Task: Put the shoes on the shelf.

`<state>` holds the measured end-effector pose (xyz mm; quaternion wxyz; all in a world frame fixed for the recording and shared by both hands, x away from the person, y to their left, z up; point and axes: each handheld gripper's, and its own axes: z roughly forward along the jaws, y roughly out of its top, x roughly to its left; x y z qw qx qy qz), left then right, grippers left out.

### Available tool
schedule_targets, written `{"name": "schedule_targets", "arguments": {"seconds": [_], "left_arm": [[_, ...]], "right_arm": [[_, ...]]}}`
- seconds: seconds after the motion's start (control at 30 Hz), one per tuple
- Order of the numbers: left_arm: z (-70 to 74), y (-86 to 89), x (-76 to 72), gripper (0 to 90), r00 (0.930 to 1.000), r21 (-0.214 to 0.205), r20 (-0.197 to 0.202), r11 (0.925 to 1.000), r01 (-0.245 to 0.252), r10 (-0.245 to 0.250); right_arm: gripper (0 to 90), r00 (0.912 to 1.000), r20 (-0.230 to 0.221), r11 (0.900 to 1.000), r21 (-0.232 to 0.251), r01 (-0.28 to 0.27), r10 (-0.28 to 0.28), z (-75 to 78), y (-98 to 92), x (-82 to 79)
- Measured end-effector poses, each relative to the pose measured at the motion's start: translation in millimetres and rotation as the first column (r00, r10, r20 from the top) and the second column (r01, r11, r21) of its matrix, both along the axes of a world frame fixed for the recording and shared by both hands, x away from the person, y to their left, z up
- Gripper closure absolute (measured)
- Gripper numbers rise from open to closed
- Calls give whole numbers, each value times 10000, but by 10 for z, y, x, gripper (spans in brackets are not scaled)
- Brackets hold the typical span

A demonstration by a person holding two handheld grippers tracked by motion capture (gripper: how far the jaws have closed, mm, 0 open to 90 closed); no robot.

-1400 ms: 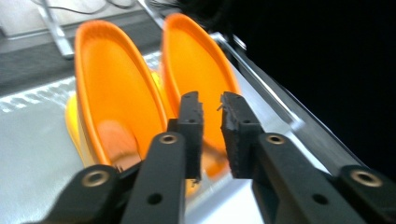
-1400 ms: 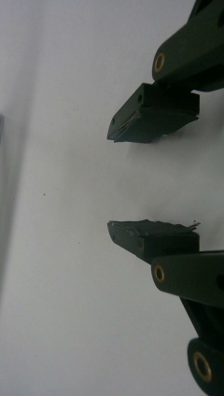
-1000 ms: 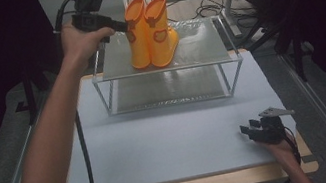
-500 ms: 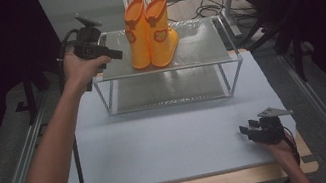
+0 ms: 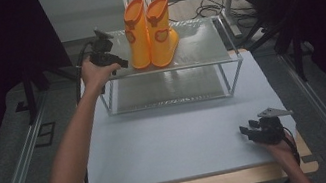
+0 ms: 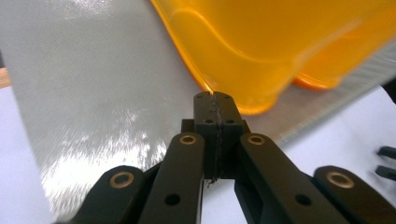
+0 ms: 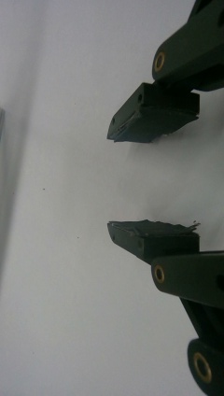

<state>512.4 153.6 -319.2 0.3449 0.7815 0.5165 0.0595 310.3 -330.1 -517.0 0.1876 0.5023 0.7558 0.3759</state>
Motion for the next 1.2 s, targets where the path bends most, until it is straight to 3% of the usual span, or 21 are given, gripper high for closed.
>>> {"name": "schedule_targets", "arguments": {"seconds": [0.2,0.37,0.5,0.57,0.8,0.93,1.0,1.2], "left_arm": [[-118,-102,102,897,9996,145,-107,9996,-240,242],[-93,-104,89,899,9998,-96,-114,9999,-138,137],[-75,-147,77,900,9999,112,-45,9999,-119,119],[-70,-156,74,900,9999,-150,-119,9999,-35,33],[-32,-363,24,900,9975,-318,-147,9971,689,-694],[-19,-497,0,900,9940,-379,-121,9934,1079,-1084],[-4,-537,-14,900,9936,-201,-37,9934,1127,-1128],[3,-419,-29,846,9951,-314,-3,9946,992,-993]], "right_arm": [[488,10000,-24,10000,-6,27,-27,-2,-4,0],[489,10000,-17,10000,7,23,-23,-4,-4,1],[489,10000,13,10000,-27,-25,26,-5,12,2],[490,10000,-9,10000,-17,-16,16,-3,19,0],[491,10000,-27,10000,-14,-56,56,-3,23,7],[491,10000,-37,10000,13,-36,36,1,24,2],[491,10000,-27,10000,10,-38,38,4,18,0],[490,10000,-1,10000,44,-41,41,9,0,-2]]}}
